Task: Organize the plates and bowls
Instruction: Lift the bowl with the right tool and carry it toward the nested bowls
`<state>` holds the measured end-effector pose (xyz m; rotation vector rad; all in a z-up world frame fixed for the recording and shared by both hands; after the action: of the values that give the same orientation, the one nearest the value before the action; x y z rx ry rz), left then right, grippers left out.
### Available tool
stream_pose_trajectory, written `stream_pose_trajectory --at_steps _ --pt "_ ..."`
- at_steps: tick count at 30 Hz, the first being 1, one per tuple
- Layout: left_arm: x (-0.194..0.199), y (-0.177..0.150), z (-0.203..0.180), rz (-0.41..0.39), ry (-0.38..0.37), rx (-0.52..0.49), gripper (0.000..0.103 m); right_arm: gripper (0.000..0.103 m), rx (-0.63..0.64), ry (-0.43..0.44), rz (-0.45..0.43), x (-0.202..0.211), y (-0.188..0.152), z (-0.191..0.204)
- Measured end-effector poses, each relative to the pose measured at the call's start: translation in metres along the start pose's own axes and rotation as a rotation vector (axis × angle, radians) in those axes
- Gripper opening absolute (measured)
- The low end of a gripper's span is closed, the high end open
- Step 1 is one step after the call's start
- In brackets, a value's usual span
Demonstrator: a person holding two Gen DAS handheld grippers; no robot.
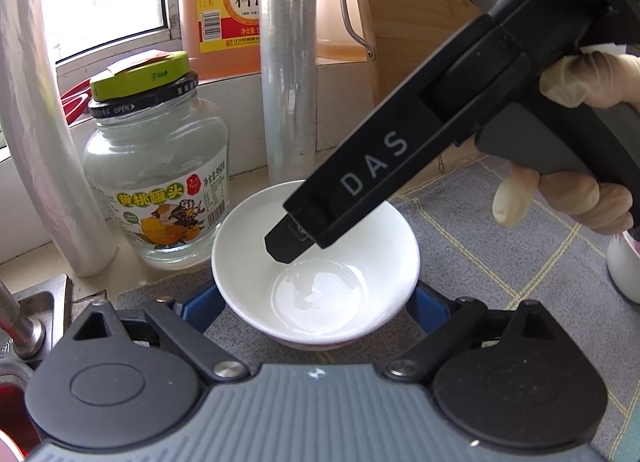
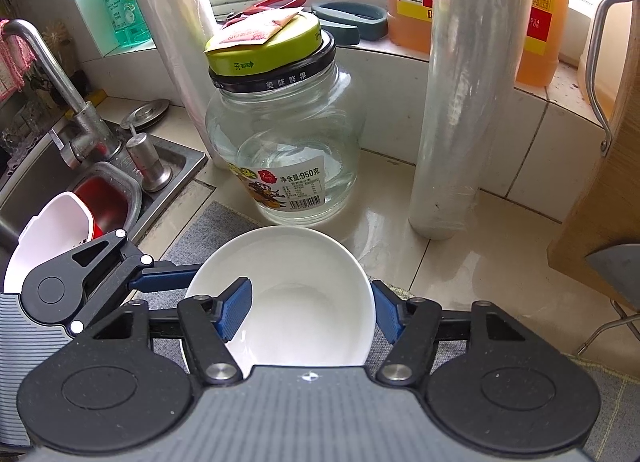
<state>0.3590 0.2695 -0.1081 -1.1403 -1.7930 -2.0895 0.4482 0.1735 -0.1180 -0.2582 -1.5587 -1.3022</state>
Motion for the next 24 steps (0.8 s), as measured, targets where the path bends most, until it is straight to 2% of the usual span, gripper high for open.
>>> stream_pose_trajectory --at_steps 16,24 --pt "0.04 -0.005 -0.019 0.003 -0.031 0.015 0.095 0.07 -0.003 0.003 -0.039 0.042 -0.024 0.019" --pt "0.061 -0.009 -0.038 0.035 -0.052 0.027 0.096 0.07 -0.024 0.006 -0.056 0.067 -0.046 0.029"
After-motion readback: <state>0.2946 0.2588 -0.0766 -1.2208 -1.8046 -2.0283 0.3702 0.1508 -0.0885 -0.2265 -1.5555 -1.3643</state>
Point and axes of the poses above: each gripper's, at about its wrist camera, not at the fingertips, and x roughly against the way its jaws point, z to its left, y to its top, the point moved 1 cm from there along -x, roughly the way its jaws point, and after that the axes turned 2 degrees about x, right-handed, at the moved point
